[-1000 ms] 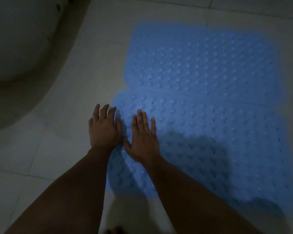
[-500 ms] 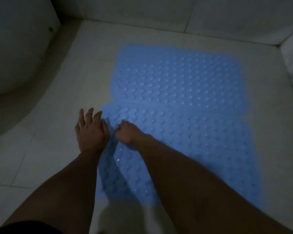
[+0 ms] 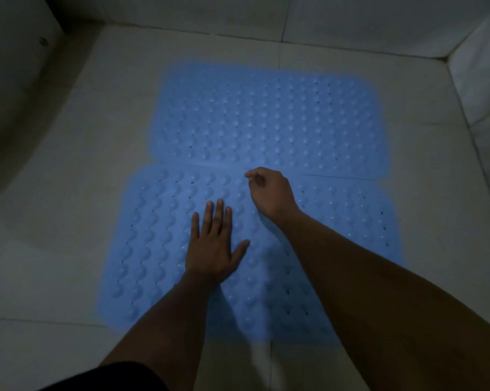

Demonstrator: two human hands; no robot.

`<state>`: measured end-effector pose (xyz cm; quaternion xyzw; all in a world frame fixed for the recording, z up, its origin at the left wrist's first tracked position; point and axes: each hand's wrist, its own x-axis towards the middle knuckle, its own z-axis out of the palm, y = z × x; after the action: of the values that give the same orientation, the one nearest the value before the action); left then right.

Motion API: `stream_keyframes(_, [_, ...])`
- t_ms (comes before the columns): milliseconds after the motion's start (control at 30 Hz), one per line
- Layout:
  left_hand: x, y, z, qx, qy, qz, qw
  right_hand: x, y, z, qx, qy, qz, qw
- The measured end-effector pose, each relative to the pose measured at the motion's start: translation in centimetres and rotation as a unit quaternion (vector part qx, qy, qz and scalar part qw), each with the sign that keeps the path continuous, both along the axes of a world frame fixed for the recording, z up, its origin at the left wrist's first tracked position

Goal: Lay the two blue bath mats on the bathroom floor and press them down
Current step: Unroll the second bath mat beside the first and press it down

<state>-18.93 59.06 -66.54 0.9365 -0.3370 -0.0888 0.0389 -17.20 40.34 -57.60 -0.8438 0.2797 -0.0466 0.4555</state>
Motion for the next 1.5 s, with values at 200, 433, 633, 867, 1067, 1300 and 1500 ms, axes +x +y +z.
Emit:
stream_keyframes(200, [-0.5, -0.3, 0.0, 0.012, 0.009, 0.008, 1.000, -1.4, -2.2, -2.9, -0.033, -0.057, -0.006, 0.998])
stream_keyframes(433, [-0.2, -0.3, 0.0, -0.009, 0.062, 0.016, 0.998, -2.7, -2.0, -3.7, -0.032, -0.025, 0.031, 0.999])
stream_keyframes(633, [3.0, -2.2, 6.1, -0.007, 0.107, 0.066, 0.992, -3.1, -2.0, 0.1, -0.099, 0.151, 0.139, 0.974])
stream_keyframes(867, [4.1, -0.3, 5.6, -0.020, 0.012, 0.032, 0.999, -7.4, 5.6, -4.5, -0.251, 0.158, 0.176, 0.938])
stream_keyframes(1067, [3.0, 0.6, 3.4, -0.014, -0.005, 0.022, 1.000, -9.8, 7.8, -8.0, -0.313, 0.141, 0.171, 0.924])
stream_keyframes(1300, [4.3, 0.6, 2.8, -0.026, -0.009, 0.049, 0.998, -9.6, 7.9, -8.4, -0.309, 0.140, 0.160, 0.927])
stream_keyframes(1500, [5.3, 0.9, 2.2, -0.047, -0.024, 0.068, 0.996, -8.7, 7.5, -7.8, -0.280, 0.136, 0.167, 0.935])
